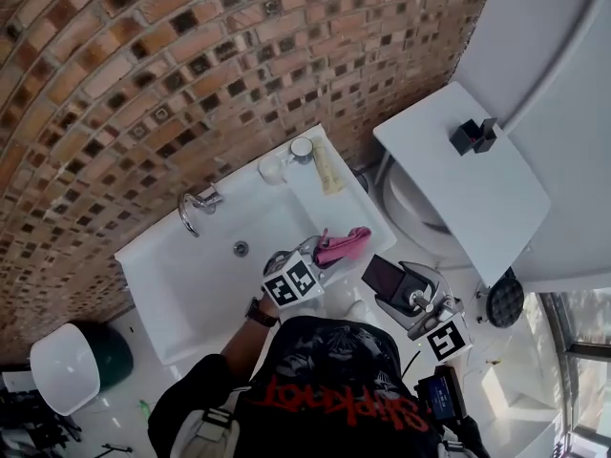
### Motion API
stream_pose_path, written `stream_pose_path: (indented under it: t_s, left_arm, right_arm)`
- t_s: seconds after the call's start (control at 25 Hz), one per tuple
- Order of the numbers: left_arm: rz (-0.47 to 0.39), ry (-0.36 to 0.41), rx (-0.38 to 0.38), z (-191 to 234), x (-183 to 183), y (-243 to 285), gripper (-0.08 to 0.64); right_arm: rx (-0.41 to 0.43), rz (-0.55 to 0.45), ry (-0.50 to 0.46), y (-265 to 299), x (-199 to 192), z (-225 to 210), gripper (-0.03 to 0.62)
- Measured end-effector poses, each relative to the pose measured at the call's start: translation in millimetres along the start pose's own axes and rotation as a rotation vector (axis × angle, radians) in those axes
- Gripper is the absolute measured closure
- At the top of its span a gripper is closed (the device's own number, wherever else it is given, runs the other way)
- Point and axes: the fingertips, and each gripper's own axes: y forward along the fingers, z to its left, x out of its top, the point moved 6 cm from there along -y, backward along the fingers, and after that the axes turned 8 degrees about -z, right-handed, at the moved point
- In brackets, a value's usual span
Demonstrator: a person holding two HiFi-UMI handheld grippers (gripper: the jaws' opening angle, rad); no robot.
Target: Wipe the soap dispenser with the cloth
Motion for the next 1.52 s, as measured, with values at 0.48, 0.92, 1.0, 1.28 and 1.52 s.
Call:
stream_pose_path:
  t_s: [0.48,0.92,1.0,1.28,1.52]
  left_arm:
    - [-0.209,-0.131,0.423,16.8,-24.6,-126.4,0.509]
    - [-0.217,-0.221,0.674,3.5,-54.5,-176.6,0.509]
    - [-0.224,-0.234,0.702,1.3,-57.1,-176.7,0.509]
    - [-0.214,-0.261,0.767,-8.7,-55.3,-175.5,0.509]
    - [-0.210,-0.301,0.819,-25.3,-63.8,-181.7,0.509]
  right_arm:
    - [0.090,0.117,0.225,114.1,-96.7,-53.1,0.284]
    - [0.230,0.323,0.305,221.5,-215.8,-90.2,0.284]
    - [0.199,0.353,0.344,238.7,-241.6,-91.0,0.284]
    - [0.151,0.499,0.240,272.0,-301.1,-83.3,0.284]
    - [0.146,0.528,0.223,291.7,-323.2,-90.5,0.285]
